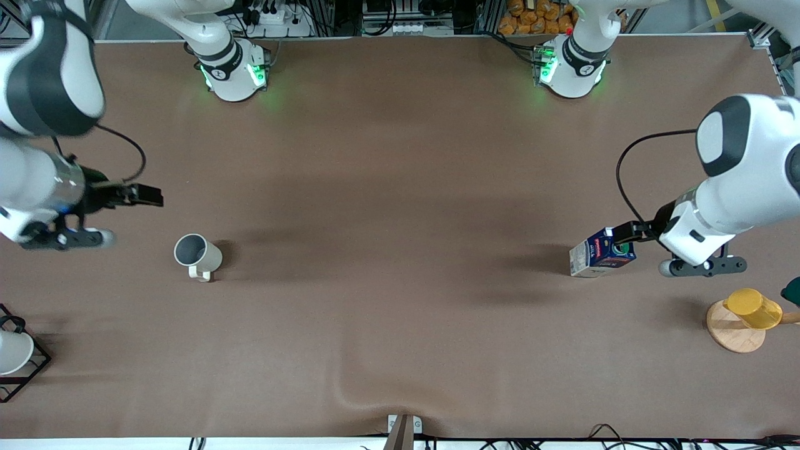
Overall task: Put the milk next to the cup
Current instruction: 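Reach the right gripper to the mug while the left gripper reaches the milk, then close the right gripper on the mug while the left gripper grasps the milk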
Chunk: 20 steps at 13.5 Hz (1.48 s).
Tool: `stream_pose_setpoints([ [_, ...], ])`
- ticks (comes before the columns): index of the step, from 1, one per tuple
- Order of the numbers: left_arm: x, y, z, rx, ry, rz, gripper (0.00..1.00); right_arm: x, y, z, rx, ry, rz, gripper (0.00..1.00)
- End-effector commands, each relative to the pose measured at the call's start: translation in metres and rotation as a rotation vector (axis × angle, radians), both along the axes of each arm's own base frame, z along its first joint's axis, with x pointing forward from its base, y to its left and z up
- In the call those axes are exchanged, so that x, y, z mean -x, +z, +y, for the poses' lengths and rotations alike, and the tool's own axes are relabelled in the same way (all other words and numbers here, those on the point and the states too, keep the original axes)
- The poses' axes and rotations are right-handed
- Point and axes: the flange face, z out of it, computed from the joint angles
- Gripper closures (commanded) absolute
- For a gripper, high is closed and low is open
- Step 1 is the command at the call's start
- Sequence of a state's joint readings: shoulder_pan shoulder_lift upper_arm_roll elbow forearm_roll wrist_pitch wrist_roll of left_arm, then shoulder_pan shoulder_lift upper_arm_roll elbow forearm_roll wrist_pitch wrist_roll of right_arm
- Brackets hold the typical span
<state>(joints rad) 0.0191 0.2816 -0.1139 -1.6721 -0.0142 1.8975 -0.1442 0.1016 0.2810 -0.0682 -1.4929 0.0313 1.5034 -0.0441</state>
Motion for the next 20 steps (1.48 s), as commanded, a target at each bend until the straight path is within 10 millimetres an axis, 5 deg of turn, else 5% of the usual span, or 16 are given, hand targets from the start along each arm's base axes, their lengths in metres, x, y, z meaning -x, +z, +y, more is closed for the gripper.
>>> stream_pose_setpoints([
  [1, 0.006, -0.014, 0.002, -0.015, 0.004, -0.027, 0.00, -0.029, -0.047, -0.007, -0.017, 0.021, -0.022, 0.00],
  [4, 0.010, -0.039, 0.006, -0.015, 0.010, -0.038, 0.00, -0.045, -0.137, -0.046, -0.013, -0.031, 0.053, 0.00],
  [6, 0.014, -0.052, 0.006, -0.017, 0.008, -0.038, 0.00, -0.044, -0.180, -0.069, -0.018, -0.016, 0.080, 0.00],
  [8, 0.019, -0.064, 0.006, -0.016, 0.010, -0.035, 0.00, -0.034, -0.208, -0.083, -0.050, 0.021, 0.079, 0.00],
  [14, 0.024, -0.081, 0.007, -0.018, 0.009, -0.021, 0.00, -0.014, -0.254, -0.077, -0.049, 0.029, 0.073, 0.00],
  [15, 0.024, -0.082, 0.007, -0.018, 0.007, -0.020, 0.00, -0.012, -0.261, -0.078, -0.047, 0.025, 0.055, 0.15],
  [17, 0.023, -0.084, 0.007, -0.018, 0.007, -0.017, 0.07, -0.013, -0.261, -0.078, -0.048, 0.023, 0.045, 1.00],
  [20, 0.021, -0.090, 0.007, -0.083, -0.043, -0.017, 0.21, -0.014, -0.263, -0.077, -0.076, -0.002, 0.030, 1.00],
])
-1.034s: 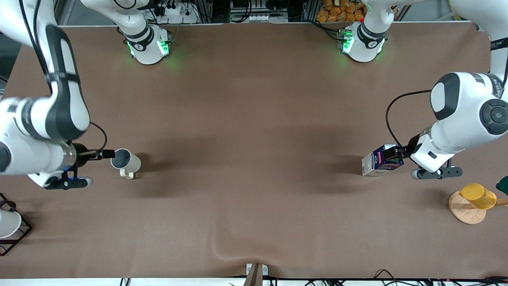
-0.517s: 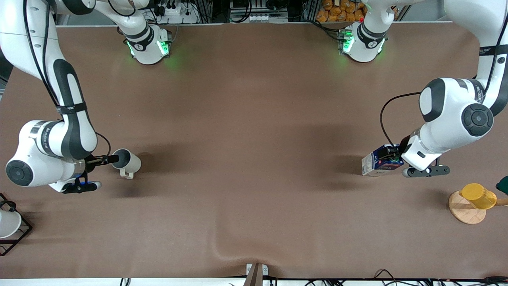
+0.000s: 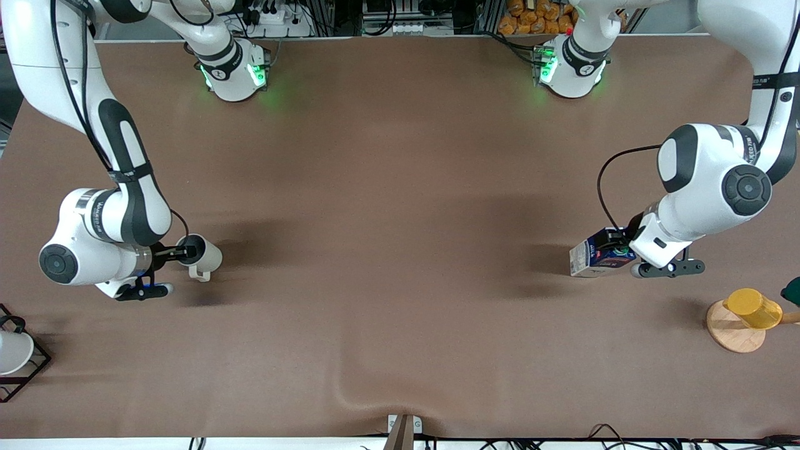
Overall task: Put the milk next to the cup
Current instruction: 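Close the right gripper on the mug while the left gripper grasps the milk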
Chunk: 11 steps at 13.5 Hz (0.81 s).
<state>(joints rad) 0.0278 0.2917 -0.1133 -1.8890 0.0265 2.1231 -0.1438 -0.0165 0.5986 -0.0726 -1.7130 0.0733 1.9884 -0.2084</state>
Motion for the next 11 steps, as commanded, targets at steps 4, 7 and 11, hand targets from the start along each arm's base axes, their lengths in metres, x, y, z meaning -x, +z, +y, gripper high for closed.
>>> stream_pose_setpoints([
  [4, -0.001, -0.003, -0.001, -0.054, -0.036, -0.015, 0.27, 0.001, 0.011, 0.002, -0.065, -0.048, -0.038, 1.00],
  [7, -0.001, -0.005, 0.000, -0.054, -0.033, -0.012, 0.32, -0.009, 0.032, 0.040, -0.076, -0.014, -0.067, 1.00],
  [11, -0.002, -0.006, 0.000, -0.049, -0.029, -0.007, 0.35, -0.017, 0.050, 0.094, -0.060, -0.017, -0.087, 1.00],
])
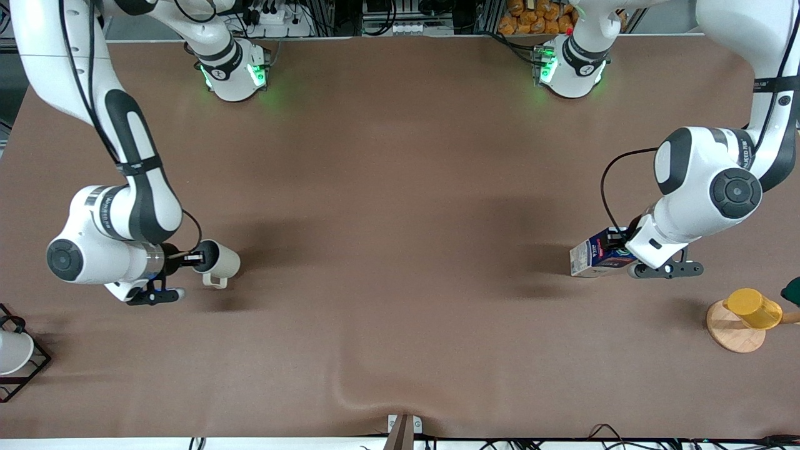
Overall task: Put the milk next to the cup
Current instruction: 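Carry the mug toward the table middle while the left gripper lifts the milk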
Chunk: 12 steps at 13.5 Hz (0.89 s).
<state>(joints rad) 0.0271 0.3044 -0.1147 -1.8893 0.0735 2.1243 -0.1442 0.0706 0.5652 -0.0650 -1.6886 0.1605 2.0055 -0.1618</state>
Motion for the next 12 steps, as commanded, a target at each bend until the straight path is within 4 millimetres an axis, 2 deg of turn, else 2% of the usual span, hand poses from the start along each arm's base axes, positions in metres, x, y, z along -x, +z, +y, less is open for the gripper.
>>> stream_pose_setpoints([
  [1, -0.001, 0.003, -0.001, -0.012, -0.001, -0.013, 0.36, -0.005, 0.024, 0.049, 0.012, -0.053, -0.018, 1.00],
  [5, -0.003, 0.009, -0.003, -0.012, -0.003, -0.024, 0.49, 0.009, 0.031, 0.156, 0.078, -0.200, -0.006, 1.00],
  [7, -0.004, 0.011, -0.004, -0.011, -0.004, -0.027, 0.52, 0.030, 0.033, 0.223, 0.118, -0.276, 0.001, 1.00],
  [8, -0.004, 0.012, -0.004, -0.011, -0.004, -0.028, 0.52, 0.038, 0.038, 0.254, 0.134, -0.331, -0.005, 1.00],
  [10, -0.004, 0.015, -0.004, -0.011, -0.006, -0.033, 0.51, 0.049, 0.047, 0.302, 0.153, -0.432, -0.019, 1.00],
  [12, -0.004, 0.024, -0.007, -0.011, -0.009, -0.048, 0.51, 0.064, 0.044, 0.348, 0.174, -0.513, -0.020, 1.00],
])
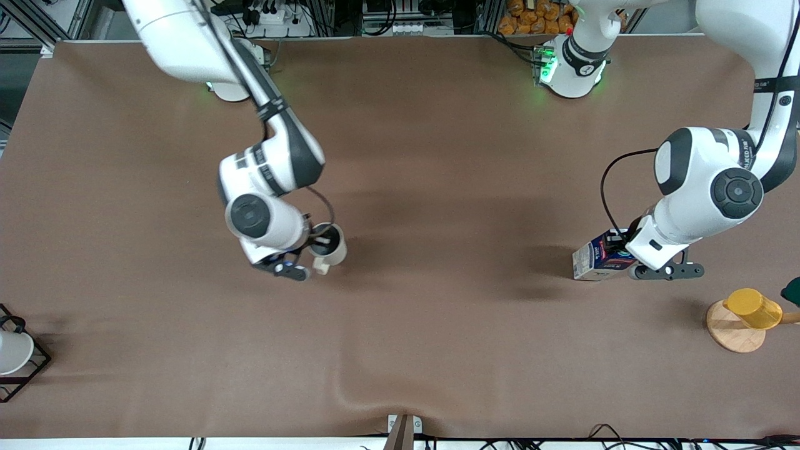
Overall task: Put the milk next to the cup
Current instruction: 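Carry the mug toward the table middle while the left gripper lifts the milk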
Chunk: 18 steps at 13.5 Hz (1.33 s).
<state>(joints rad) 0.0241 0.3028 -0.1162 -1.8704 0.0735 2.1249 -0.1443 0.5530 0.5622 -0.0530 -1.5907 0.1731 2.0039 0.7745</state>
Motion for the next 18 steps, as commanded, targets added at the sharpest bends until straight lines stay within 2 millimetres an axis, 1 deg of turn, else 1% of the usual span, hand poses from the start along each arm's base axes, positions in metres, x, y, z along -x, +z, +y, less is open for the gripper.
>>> stream_pose_setpoints([
  [1, 0.001, 0.019, -0.006, -0.012, -0.007, -0.033, 0.51, 0.009, -0.004, 0.049, 0.030, -0.135, -0.004, 1.00],
  [2, 0.001, 0.025, -0.007, -0.012, 0.001, -0.037, 0.50, 0.015, -0.011, 0.068, 0.044, -0.178, -0.006, 1.00],
  [3, 0.000, 0.032, -0.008, -0.013, 0.007, -0.033, 0.50, 0.018, -0.015, 0.080, 0.053, -0.220, -0.007, 1.00],
  [4, -0.001, 0.039, -0.017, -0.010, 0.002, -0.025, 0.50, 0.019, -0.023, 0.085, 0.056, -0.246, -0.004, 1.00],
  [5, -0.002, 0.048, -0.024, -0.008, 0.011, -0.022, 0.50, 0.020, -0.030, 0.093, 0.024, -0.265, 0.008, 1.00],
  [7, -0.002, 0.062, -0.040, -0.006, 0.026, -0.013, 0.50, 0.028, -0.032, 0.107, -0.048, -0.316, 0.053, 1.00],
  [9, -0.001, 0.068, -0.054, -0.005, 0.052, -0.008, 0.50, 0.030, -0.035, 0.110, -0.052, -0.319, 0.061, 1.00],
  [10, -0.001, 0.070, -0.061, -0.006, 0.049, -0.012, 0.50, 0.031, -0.037, 0.111, -0.049, -0.317, 0.065, 0.88],
  [11, 0.000, 0.072, -0.068, -0.001, 0.042, -0.017, 0.50, 0.033, -0.038, 0.113, -0.045, -0.309, 0.063, 0.64],
  [12, 0.002, 0.074, -0.074, 0.000, 0.030, -0.016, 0.49, 0.037, -0.039, 0.118, -0.040, -0.298, 0.059, 0.15],
  [13, 0.006, 0.081, -0.085, 0.005, 0.016, -0.023, 0.49, 0.042, -0.039, 0.123, -0.037, -0.287, 0.056, 0.00],
  [14, 0.012, 0.089, -0.098, 0.005, 0.014, -0.021, 0.49, 0.041, -0.036, 0.123, -0.038, -0.287, 0.055, 0.00],
  [16, 0.022, 0.110, -0.126, 0.003, 0.034, -0.015, 0.49, 0.033, -0.024, 0.113, -0.047, -0.296, 0.050, 0.00],
  [17, 0.027, 0.120, -0.143, 0.007, 0.048, -0.012, 0.49, 0.026, -0.016, 0.105, -0.057, -0.312, 0.043, 0.00],
  [18, 0.033, 0.129, -0.163, 0.012, 0.066, -0.015, 0.49, 0.017, 0.001, 0.094, -0.067, -0.327, 0.039, 0.00],
])
